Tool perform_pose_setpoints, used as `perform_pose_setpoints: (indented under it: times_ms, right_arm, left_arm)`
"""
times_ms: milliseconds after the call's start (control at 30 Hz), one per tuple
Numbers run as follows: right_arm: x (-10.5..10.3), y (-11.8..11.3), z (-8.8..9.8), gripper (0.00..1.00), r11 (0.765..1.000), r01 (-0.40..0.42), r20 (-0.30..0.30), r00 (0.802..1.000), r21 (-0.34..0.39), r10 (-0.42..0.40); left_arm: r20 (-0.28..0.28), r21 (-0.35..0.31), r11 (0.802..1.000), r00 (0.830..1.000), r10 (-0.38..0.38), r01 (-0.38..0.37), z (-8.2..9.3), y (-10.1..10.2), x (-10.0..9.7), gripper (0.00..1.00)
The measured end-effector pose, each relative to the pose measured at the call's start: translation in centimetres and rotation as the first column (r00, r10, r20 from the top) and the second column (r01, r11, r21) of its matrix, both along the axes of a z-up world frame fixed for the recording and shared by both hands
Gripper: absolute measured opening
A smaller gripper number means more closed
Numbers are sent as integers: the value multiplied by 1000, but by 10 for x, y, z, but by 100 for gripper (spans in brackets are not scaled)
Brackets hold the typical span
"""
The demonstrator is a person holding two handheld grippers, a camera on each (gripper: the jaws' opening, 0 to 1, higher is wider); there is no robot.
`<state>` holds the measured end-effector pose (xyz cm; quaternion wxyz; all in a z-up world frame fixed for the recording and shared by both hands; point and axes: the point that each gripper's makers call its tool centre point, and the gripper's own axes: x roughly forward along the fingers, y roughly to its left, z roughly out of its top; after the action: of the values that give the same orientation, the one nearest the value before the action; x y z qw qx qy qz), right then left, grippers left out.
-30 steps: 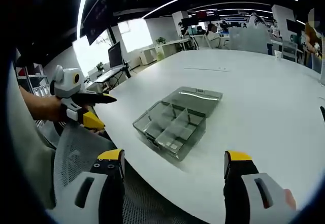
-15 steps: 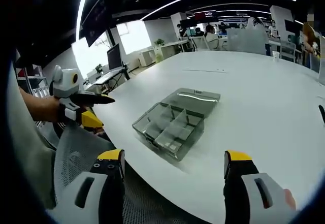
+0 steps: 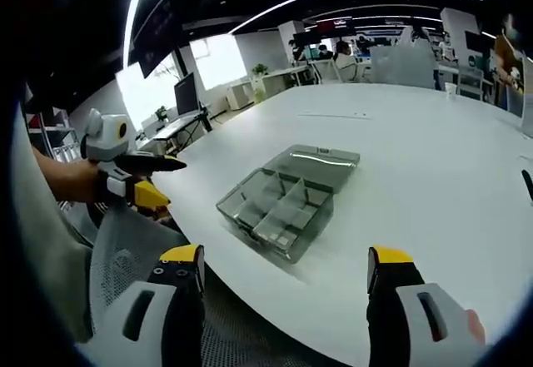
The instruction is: Insert the divider into the dual guide fixture by aligning both edges with the guide slots and pushing it downward to the bottom, including one-sided entry, uneven engagement, binding, and posture correction.
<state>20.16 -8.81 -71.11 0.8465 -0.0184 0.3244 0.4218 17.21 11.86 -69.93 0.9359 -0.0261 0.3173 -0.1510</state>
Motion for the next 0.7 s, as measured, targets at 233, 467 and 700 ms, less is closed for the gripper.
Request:
perform_pose_setpoints:
  times_ms: [233, 467, 700]
  right_arm:
    - [-1, 0, -2, 79, 1000, -3, -6, 1000, -3, 3]
    - [0, 0, -2, 79, 1000, 0, -7, 1000, 2, 0]
    - [0, 0, -3, 79, 1000, -2, -9, 1000, -1, 2]
  left_arm:
    - [-21, 1, 1000, 1000, 8, -8, -4, 1, -2, 94]
    - [-27, 1, 1000, 999, 20, -20, -4, 2, -2, 96]
    - [-34, 1, 1000, 999, 25, -25, -6, 3, -2, 97]
